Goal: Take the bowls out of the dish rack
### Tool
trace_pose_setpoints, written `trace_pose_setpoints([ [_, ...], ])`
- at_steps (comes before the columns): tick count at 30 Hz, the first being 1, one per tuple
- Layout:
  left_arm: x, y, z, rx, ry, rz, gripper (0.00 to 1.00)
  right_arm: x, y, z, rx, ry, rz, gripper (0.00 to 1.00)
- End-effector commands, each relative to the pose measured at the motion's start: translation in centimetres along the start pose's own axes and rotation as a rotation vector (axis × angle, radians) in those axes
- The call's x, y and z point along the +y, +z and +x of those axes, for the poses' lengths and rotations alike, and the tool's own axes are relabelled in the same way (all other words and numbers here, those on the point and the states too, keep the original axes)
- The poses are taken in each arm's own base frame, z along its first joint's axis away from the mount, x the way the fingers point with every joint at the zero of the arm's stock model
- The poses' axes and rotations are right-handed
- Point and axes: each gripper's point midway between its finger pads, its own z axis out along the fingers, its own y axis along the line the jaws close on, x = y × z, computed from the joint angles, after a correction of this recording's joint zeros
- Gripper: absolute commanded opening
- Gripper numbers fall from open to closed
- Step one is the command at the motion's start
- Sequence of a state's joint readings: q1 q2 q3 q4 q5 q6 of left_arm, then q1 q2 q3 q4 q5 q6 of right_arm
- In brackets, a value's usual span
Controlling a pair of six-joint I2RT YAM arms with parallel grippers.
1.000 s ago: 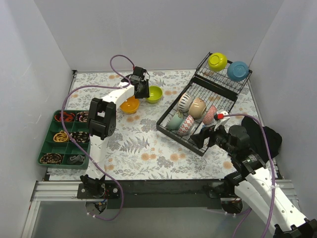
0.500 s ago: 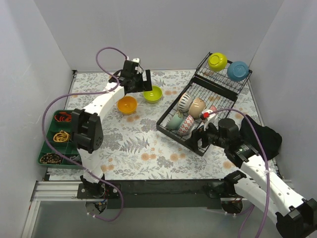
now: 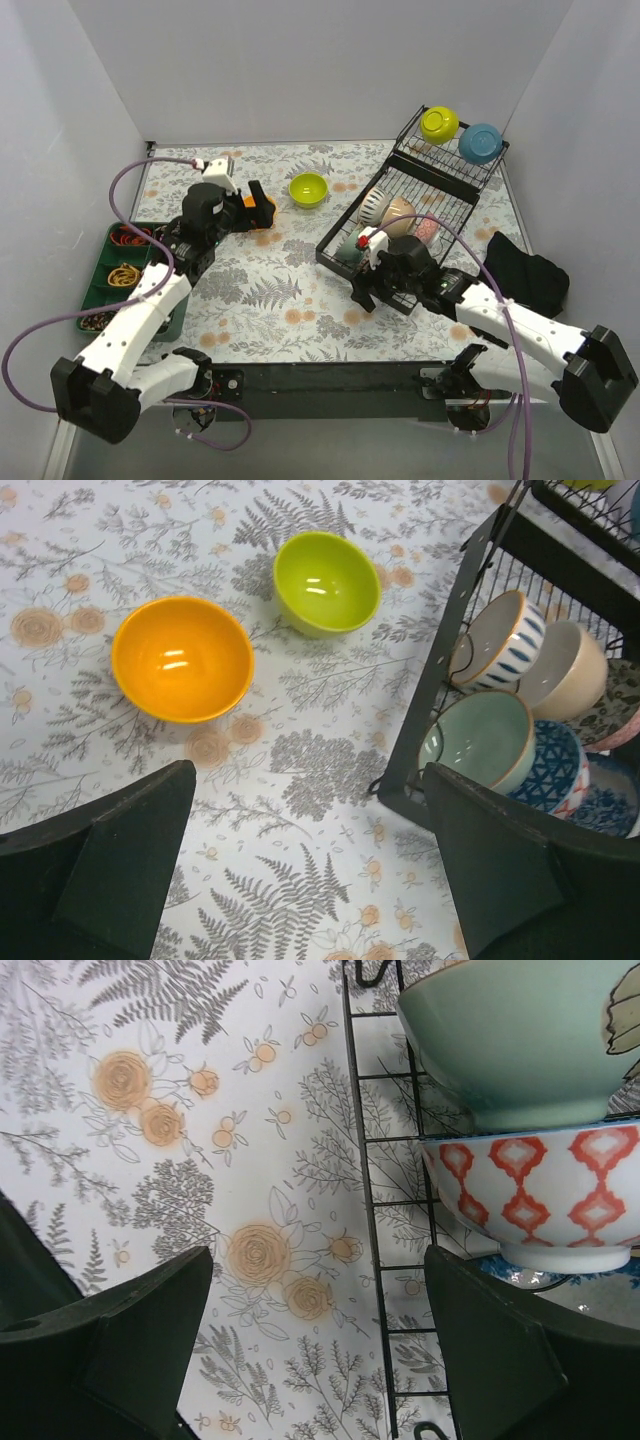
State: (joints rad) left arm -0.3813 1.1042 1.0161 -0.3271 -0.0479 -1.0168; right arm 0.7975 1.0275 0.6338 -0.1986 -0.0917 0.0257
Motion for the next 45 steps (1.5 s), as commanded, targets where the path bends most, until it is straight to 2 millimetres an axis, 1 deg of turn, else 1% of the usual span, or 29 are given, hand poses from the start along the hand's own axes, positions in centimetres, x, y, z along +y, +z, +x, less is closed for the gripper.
trace_pose_setpoints([
  [1,1.7,-1.5,0.3,-0.1,0.037,-0.033,0.98,-0.7,1.4,-2.3,-0.021,-0.081,0.058,0.94],
  [2,1.9,-1.6,0.7,-0.1,0.036,-0.037,0.98,-1.2,1.7,-2.1,-0.007,-0.086,0.089,0.94],
  [5,2.1,-2.2,0.5,-0.119,0.044,-0.038,0.98,-0.5,3.0,-1.4,0.041,-0.111,0.074,0.94],
  [6,2.0,-2.4,0.4,-0.125,0.047,-0.036,0.98,0.2,3.6,-0.9,0.065,-0.128,0.057,0.94],
  [8,1.9,-2.5,0.3,-0.129,0.046,-0.03,0.98,0.9,4.2,-0.8,0.082,-0.153,0.047,0.94],
  [9,1.9,-2.5,0.3,-0.129,0.048,-0.028,0.98,1.8,4.7,-0.4,0.1,-0.173,0.028,0.94],
  [11,1.9,-2.8,0.1,-0.136,0.052,-0.026,0.98,2.9,5.1,-0.5,0.106,-0.184,0.004,0.93],
  [12,1.9,-2.8,0.1,-0.14,0.05,-0.029,0.98,3.9,5.5,-0.1,0.124,-0.198,-0.021,0.93],
  [14,1.9,-3.1,0.0,-0.147,0.051,-0.03,0.98,5.2,5.7,-0.3,0.125,-0.198,-0.051,0.93],
  [15,2.1,-3.2,-0.2,-0.156,0.05,-0.038,0.98,6.5,5.9,0.1,0.138,-0.212,-0.078,0.92],
  [17,2.2,-3.3,-0.3,-0.162,0.052,-0.044,0.98,8.0,6.0,-0.1,0.137,-0.226,-0.114,0.92],
  [19,2.3,-3.4,-0.4,-0.167,0.053,-0.049,0.98,10.4,6.2,0.3,0.15,-0.242,-0.159,0.92],
  [20,2.3,-3.5,-0.5,-0.171,0.051,-0.051,0.98,11.3,6.2,-0.1,0.147,-0.247,-0.171,0.92],
  [21,2.4,-3.4,-0.5,-0.17,0.052,-0.053,0.98,12.6,6.4,0.4,0.161,-0.258,-0.195,0.92],
  [22,2.3,-3.4,-0.4,-0.169,0.051,-0.051,0.98,13.4,6.4,0.3,0.16,-0.26,-0.205,0.92],
  [23,2.3,-3.5,-0.4,-0.169,0.054,-0.05,0.98,14.4,6.5,-0.3,0.148,-0.26,-0.223,0.92],
  [24,2.3,-3.4,-0.4,-0.168,0.053,-0.052,0.98,15.7,6.6,0.1,0.162,-0.262,-0.245,0.92],
  [27,2.4,-3.6,-0.6,-0.175,0.053,-0.056,0.98,18.1,6.8,-0.2,0.161,-0.288,-0.274,0.91],
  [28,2.5,-3.5,-0.4,-0.173,0.052,-0.057,0.98,18.5,6.8,-0.5,0.159,-0.282,-0.272,0.91],
  [30,2.5,-3.6,-0.5,-0.175,0.051,-0.058,0.98,18.8,6.9,-1.3,0.148,-0.282,-0.254,0.91],
  [31,2.5,-3.5,-0.4,-0.174,0.051,-0.06,0.98,18.7,6.8,-1.7,0.142,-0.277,-0.242,0.91],
  [33,2.4,-3.6,-0.4,-0.174,0.052,-0.056,0.98,18.0,6.4,-3.2,0.102,-0.274,-0.188,0.91],
  [35,2.5,-3.7,-0.5,-0.178,0.051,-0.058,0.98,17.3,5.7,-4.8,0.068,-0.28,-0.143,0.92],
  [37,2.4,-3.8,-0.6,-0.183,0.049,-0.058,0.98,17.2,4.4,-6.7,0.026,-0.285,-0.133,0.93],
  [40,2.5,-3.8,-0.6,-0.183,0.047,-0.058,0.98,16.0,2.7,-9.0,-0.034,-0.309,-0.08,0.94],
  [41,2.4,-3.8,-0.6,-0.182,0.049,-0.056,0.98,14.8,1.8,-10.0,-0.053,-0.316,-0.021,0.95],
  [43,2.4,-3.7,-0.5,-0.18,0.048,-0.052,0.98,12.0,1.0,-11.4,-0.069,-0.322,0.071,0.96],
  [44,2.4,-3.8,-0.6,-0.183,0.046,-0.053,0.98,10.2,0.0,-12.2,-0.083,-0.307,0.131,0.96],
  [45,2.4,-3.7,-0.5,-0.179,0.046,-0.051,0.98,7.4,-0.4,-12.9,-0.086,-0.307,0.193,0.96],
])
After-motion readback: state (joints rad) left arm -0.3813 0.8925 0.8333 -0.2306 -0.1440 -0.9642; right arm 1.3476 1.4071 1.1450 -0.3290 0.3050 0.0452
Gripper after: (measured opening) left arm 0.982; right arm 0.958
